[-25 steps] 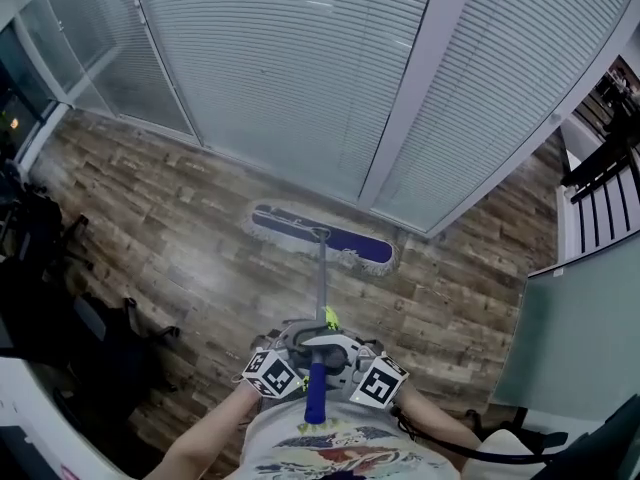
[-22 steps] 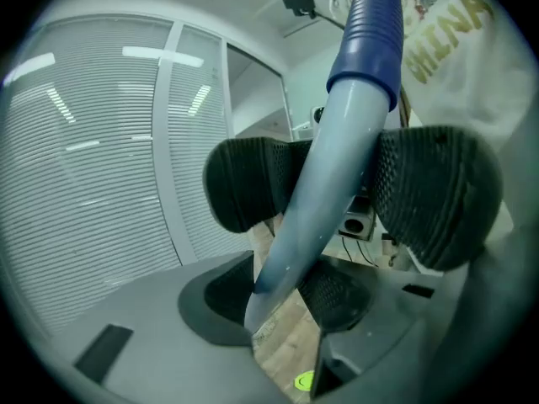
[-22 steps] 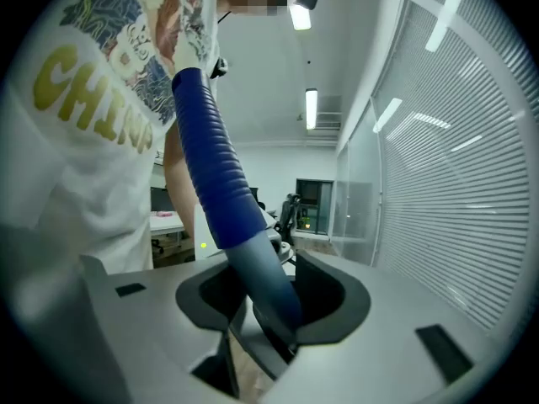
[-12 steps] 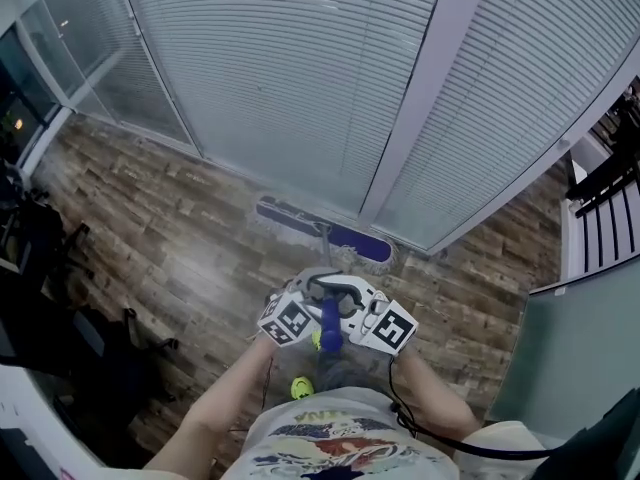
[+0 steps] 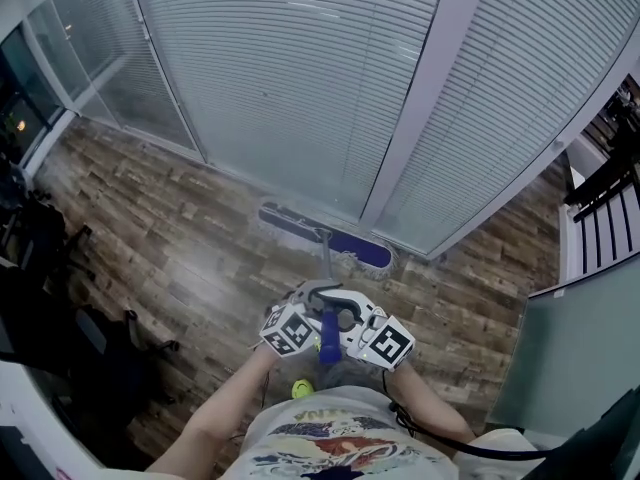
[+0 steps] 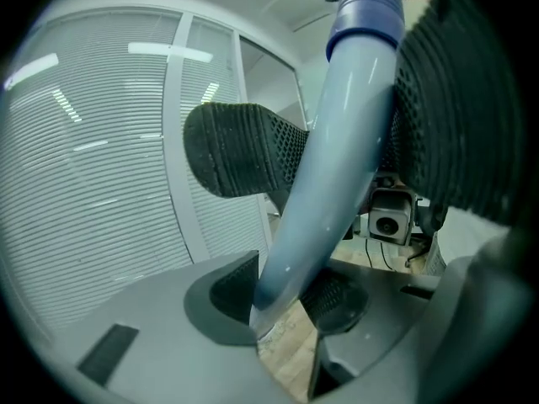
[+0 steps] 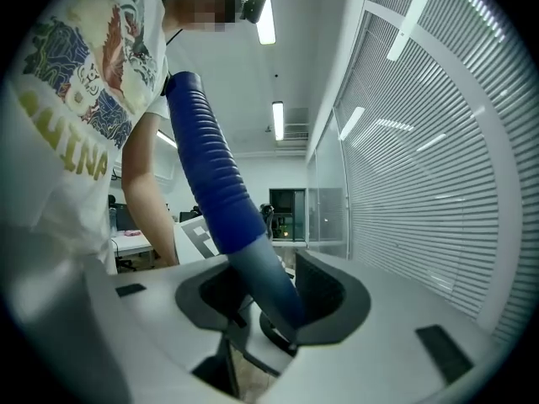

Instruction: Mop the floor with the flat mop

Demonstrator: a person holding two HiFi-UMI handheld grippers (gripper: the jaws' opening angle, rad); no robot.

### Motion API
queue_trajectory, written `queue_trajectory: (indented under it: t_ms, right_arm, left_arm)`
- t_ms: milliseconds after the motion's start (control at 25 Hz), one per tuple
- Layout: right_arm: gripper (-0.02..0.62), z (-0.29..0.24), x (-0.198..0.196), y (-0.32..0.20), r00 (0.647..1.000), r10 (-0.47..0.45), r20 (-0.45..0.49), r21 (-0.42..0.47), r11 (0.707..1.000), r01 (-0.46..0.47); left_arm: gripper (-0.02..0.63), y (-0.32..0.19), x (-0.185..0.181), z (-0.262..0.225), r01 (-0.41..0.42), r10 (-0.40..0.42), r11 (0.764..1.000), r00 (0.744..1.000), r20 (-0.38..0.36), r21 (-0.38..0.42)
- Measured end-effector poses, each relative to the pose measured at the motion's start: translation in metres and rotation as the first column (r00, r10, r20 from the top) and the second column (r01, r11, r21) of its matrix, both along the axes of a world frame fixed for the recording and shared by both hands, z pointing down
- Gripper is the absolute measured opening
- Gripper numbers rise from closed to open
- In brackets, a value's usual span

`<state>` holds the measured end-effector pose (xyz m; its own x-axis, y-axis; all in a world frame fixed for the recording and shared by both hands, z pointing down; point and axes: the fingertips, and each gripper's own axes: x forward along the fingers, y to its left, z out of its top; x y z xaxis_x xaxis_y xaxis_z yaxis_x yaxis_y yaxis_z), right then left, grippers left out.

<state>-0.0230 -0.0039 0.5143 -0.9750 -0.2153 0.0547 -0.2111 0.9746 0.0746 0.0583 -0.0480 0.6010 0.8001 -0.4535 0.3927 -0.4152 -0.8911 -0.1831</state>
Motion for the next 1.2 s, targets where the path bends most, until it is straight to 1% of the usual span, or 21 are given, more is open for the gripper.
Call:
queue_trajectory:
  t_ms: [200, 360, 480, 600, 800, 960, 1120, 1200]
  right_arm:
    - [0.159, 0.009, 0.001, 0.054, 1.0, 0.019, -0.014, -0.024, 1.0, -0.019]
    - [0.16, 0.01, -0.005, 0.112, 1.0, 0.017, -0.012, -0.016, 1.0, -0.018]
    - [0.161, 0.01, -0.01, 0.156, 1.0, 0.01, -0.027, -0.021, 1.0, -0.011]
    - [0.161, 0.006, -0.011, 0.197, 1.0, 0.007, -0.027, -0.051, 0.999, -0.009]
    - [0.161, 0.004, -0.016, 0.256, 0.996, -0.05, -0.069, -0.03, 0.998, 0.048]
    - [0.16, 0.0, -0.02, 0.305, 0.994, -0.091, -0.067, -0.042, 0.995, 0.089]
    - [0.16, -0.004, -0.01, 0.354, 0.99, -0.137, -0.037, -0.073, 0.988, 0.134]
    - [0.16, -0.005, 0.004, 0.384, 0.984, -0.169, -0.05, -0.052, 0.985, 0.167]
  left_arm:
    - [0.115, 0.054, 0.0, 0.007, 0.025, -0.025, 1.0, 0.999, -0.022, -0.011]
    - [0.115, 0.111, -0.005, 0.007, 0.035, -0.036, 0.999, 0.998, -0.044, -0.019]
    - [0.115, 0.154, -0.011, 0.005, 0.057, -0.059, 0.998, 0.996, -0.066, -0.035]
    - [0.115, 0.195, -0.012, 0.001, 0.072, -0.075, 0.996, 0.994, -0.075, -0.045]
    - [0.115, 0.252, -0.019, -0.003, 0.117, -0.122, 0.991, 0.989, -0.086, -0.066]
    - [0.115, 0.297, -0.025, -0.009, 0.163, -0.171, 0.983, 0.98, -0.099, -0.08]
    - [0.115, 0.343, -0.017, -0.01, 0.223, -0.231, 0.971, 0.969, -0.093, -0.09]
    - [0.115, 0.371, -0.006, -0.009, 0.25, -0.258, 0.964, 0.962, -0.089, -0.091]
